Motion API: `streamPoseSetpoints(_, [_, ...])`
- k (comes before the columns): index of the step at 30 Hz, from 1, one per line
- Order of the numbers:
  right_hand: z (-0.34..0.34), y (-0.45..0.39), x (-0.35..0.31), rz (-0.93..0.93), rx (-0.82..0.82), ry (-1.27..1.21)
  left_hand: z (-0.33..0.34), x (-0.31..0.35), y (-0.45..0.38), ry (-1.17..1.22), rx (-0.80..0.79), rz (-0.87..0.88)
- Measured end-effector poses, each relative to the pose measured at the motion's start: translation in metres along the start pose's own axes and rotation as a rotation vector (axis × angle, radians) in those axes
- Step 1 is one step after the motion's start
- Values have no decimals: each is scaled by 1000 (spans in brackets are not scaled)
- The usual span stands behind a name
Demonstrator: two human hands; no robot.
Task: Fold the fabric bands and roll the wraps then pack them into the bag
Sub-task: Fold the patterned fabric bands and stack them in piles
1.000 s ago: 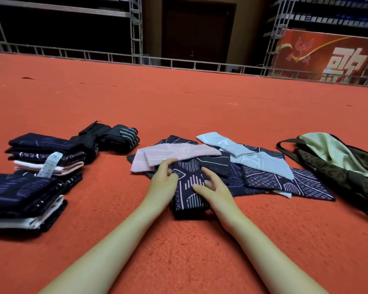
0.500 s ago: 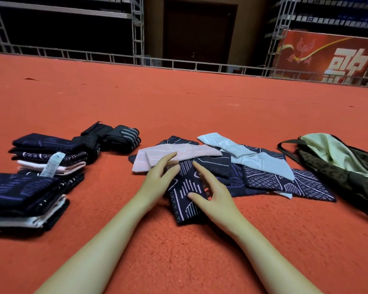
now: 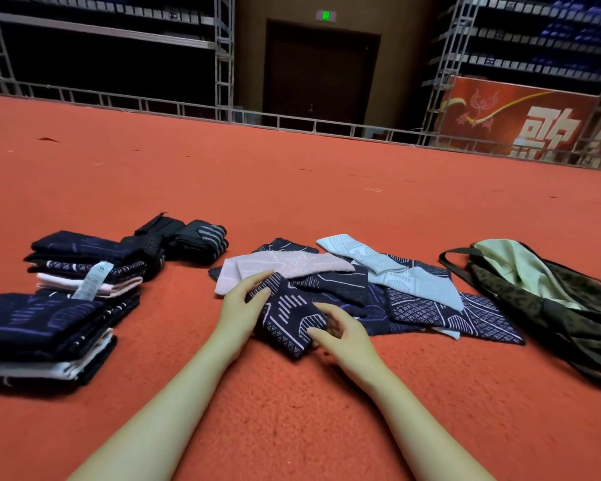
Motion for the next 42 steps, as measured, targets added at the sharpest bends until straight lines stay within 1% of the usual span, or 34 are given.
streamPoseSetpoints(2, [-1,2,-2,34,31,-18,0,-3,4,-50,7,-21])
streamPoseSetpoints(4, [-4,5,-5,48,69,-19,2,0,10,-149,3,2])
streamPoseSetpoints(7, [-5,10,-13,76,131,-37,2,10,25,-322,-99,42])
streamPoseSetpoints(8, [-2,11,-18,90,135,-69,-4,15,31,-349,-127,49])
streamPoseSetpoints(10, [15,10,-32,116,92,-166,-28,32,39,-419,-117,99])
streamPoseSetpoints(12, [43,2,-51,121,25,-306,-60,57,43,-496,-52,174])
streamPoseSetpoints(15, [93,-15,-90,129,-32,-422,-118,97,48,-600,63,232])
streamPoseSetpoints(19, [168,-32,-143,137,-98,-488,-206,124,42,-710,239,163])
streamPoseSetpoints(22, [215,-41,-161,149,-92,-525,-258,123,46,-791,344,126])
streamPoseSetpoints(23, [228,-44,-160,145,-82,-480,-269,116,50,-830,348,125])
streamPoseSetpoints(24, [239,-45,-157,124,-81,-363,-275,104,55,-902,335,105])
streamPoseSetpoints(26, [256,-43,-146,67,-121,-59,-280,71,67,-1141,293,26])
streamPoseSetpoints(27, [261,-40,-140,65,-142,13,-281,60,72,-1248,286,10])
streamPoseSetpoints(28, [263,-36,-134,70,-161,30,-281,55,74,-1299,289,13])
streamPoseSetpoints(31, [253,-31,-124,89,-205,-8,-277,69,72,-1309,295,114])
streamPoseSetpoints(33, [233,-30,-115,105,-188,-45,-271,79,68,-1305,294,179])
streamPoseSetpoints(35, [203,-33,-101,88,-119,7,-260,85,67,-1293,267,211])
streamPoseSetpoints(38, [147,-47,-82,-7,27,225,-236,88,64,-1265,192,236])
streamPoseSetpoints(42, [76,-65,-57,-6,199,407,-194,91,59,-1179,87,244])
Point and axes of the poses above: each hand's wrist, its own y-axis away from the middle knuckle, its own z-axis out of the palm, x = y × z, the point moved 6 cm from there along -y, towards the middle knuckle, and after that the axes turned 4 degrees about -z, right-handed, at the moved point
